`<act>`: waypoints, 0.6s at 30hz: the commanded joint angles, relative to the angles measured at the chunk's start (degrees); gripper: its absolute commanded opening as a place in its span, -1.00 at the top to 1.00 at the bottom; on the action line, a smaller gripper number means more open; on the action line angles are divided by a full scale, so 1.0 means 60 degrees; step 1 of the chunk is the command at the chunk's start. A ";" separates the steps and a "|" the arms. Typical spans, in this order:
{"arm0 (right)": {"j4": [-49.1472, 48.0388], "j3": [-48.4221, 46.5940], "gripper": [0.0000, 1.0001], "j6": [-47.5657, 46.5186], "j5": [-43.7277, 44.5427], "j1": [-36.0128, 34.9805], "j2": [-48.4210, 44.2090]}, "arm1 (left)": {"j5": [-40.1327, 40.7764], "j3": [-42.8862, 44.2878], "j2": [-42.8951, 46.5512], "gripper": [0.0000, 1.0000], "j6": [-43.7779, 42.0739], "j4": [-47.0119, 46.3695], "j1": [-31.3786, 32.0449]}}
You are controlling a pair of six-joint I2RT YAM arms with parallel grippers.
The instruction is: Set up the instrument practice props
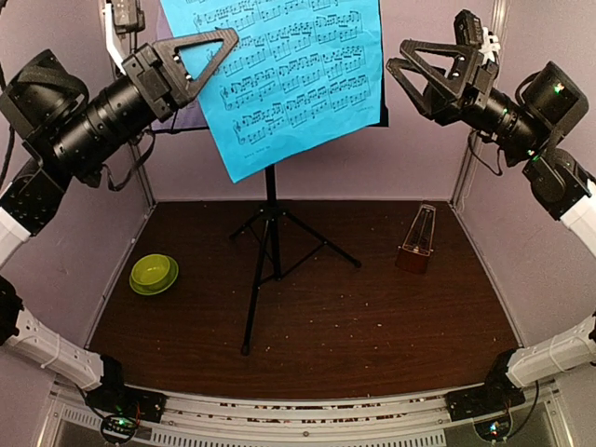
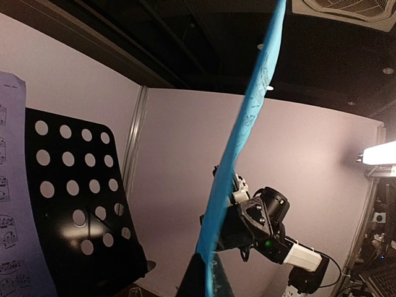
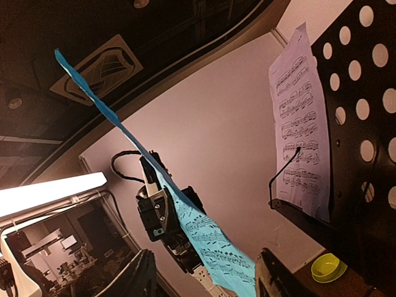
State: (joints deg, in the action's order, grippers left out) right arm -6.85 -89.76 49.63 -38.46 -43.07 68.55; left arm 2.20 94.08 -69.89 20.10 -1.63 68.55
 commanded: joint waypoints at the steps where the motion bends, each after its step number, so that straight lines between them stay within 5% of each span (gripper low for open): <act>1: 0.1000 -0.0318 -0.14 -0.0509 0.1312 0.0502 -0.0248 | 0.0323 0.1398 -0.0584 1.00 0.0122 0.1719 -0.0312; 18: 0.5698 -0.3222 -0.15 -0.2661 0.3702 0.1253 0.0894 | -0.0114 0.5388 -0.1966 1.00 0.0783 0.6156 -0.2866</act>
State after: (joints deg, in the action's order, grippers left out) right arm 21.21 -105.73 36.99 -19.38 -35.16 71.26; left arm 2.72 122.21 -80.77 24.80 28.10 53.87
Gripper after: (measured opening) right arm 0.585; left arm 0.006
